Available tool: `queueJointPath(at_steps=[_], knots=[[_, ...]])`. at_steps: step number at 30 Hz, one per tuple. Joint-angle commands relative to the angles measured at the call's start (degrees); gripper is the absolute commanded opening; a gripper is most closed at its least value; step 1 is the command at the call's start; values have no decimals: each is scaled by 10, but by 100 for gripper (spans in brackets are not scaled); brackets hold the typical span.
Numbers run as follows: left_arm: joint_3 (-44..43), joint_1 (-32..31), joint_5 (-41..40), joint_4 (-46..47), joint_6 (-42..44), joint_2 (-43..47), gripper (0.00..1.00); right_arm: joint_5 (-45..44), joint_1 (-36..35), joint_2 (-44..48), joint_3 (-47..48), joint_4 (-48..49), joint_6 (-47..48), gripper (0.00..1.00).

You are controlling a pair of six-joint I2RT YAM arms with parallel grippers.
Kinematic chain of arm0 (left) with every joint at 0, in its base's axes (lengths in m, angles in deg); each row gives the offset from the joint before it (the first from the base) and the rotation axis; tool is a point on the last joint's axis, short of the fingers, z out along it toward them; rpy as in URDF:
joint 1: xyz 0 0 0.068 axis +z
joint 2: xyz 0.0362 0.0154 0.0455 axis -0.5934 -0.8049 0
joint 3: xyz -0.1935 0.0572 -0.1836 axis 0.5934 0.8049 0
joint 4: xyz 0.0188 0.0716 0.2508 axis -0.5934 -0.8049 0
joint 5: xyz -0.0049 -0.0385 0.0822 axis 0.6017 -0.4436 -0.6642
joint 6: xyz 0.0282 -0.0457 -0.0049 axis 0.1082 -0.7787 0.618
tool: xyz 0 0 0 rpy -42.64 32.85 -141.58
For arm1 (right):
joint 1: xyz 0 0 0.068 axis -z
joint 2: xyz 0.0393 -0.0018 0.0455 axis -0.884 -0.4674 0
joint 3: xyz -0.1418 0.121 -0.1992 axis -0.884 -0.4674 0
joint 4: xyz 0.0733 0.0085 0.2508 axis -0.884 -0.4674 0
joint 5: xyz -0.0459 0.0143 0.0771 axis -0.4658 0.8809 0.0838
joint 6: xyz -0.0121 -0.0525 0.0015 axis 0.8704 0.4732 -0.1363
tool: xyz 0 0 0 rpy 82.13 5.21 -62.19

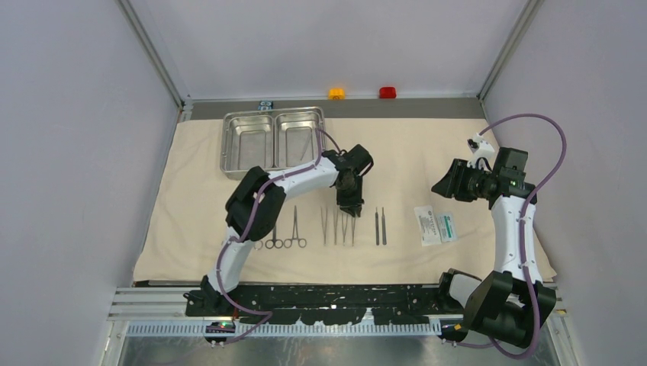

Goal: Open and lay out the surgical kit
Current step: Place the medical item in the surgical kit.

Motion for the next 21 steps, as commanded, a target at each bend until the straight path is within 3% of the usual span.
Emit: queueJointPath(at_steps=[1,10,15,21], knots=[[-16,3,-12,13,10,51,22,13,4,8,0,13,6,46],[-16,3,-26,14,26,73,24,15,4,8,0,13,6,46],[-36,4,-56,14,77,102,26,18,4,11,2,12,6,46],[-51,20,-148,14,192,156,51,33,3,28,16,21,-7,45]])
